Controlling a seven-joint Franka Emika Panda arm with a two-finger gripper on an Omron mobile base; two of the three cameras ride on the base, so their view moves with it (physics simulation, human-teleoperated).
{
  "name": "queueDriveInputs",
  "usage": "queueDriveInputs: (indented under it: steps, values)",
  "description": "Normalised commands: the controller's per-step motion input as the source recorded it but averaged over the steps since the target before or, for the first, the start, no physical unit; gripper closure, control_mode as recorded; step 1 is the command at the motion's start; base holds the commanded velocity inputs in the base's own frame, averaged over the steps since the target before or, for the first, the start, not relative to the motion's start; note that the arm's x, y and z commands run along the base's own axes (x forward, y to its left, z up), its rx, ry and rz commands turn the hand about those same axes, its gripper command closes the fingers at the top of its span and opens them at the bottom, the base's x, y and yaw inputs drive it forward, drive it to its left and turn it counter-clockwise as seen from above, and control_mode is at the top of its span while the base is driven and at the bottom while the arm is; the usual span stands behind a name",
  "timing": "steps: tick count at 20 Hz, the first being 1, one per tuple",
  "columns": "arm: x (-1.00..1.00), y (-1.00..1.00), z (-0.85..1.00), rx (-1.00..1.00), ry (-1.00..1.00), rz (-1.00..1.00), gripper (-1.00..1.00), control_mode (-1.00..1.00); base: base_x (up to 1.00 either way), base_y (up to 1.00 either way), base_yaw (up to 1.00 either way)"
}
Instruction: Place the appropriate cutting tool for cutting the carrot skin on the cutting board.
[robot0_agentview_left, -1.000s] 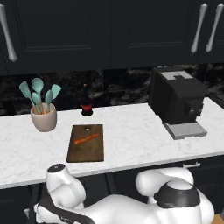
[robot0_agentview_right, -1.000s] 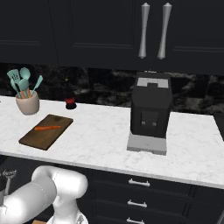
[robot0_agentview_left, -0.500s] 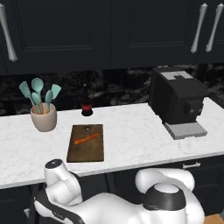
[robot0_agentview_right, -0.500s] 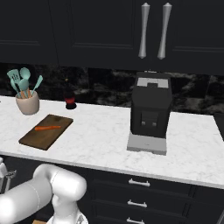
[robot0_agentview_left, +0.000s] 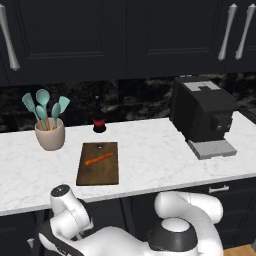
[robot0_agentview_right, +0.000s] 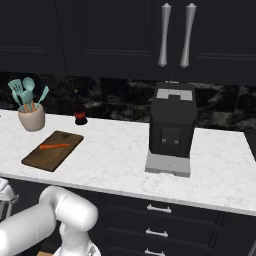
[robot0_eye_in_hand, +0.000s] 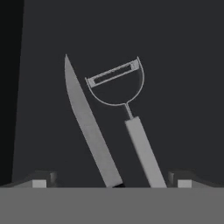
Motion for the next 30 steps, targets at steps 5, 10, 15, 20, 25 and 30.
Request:
queueDriveInputs:
  steps: [5,10,15,20,25,30]
  values:
    - [0.05,-0.29,-0.11,0.0,0.0,0.0,-1.0,-1.0,0.0,0.0,0.0]
    - [0.0,-0.22,-0.36,-0.01,0.0,0.0,-1.0,-1.0,0.0,0.0,0.0]
    - [0.0,-0.18,-0.4,0.0,0.0,0.0,-1.0,-1.0,0.0,0.0,0.0]
    - [0.0,-0.03,-0.4,-0.03,0.0,0.0,-1.0,-1.0,0.0,0.0,0.0]
    - [-0.07,0.0,-0.4,-0.04,0.0,0.0,-1.0,-1.0,0.0,0.0,0.0]
    - [-0.02,0.0,-0.35,-0.01,0.0,0.0,1.0,-1.0,0.0,0.0,0.0]
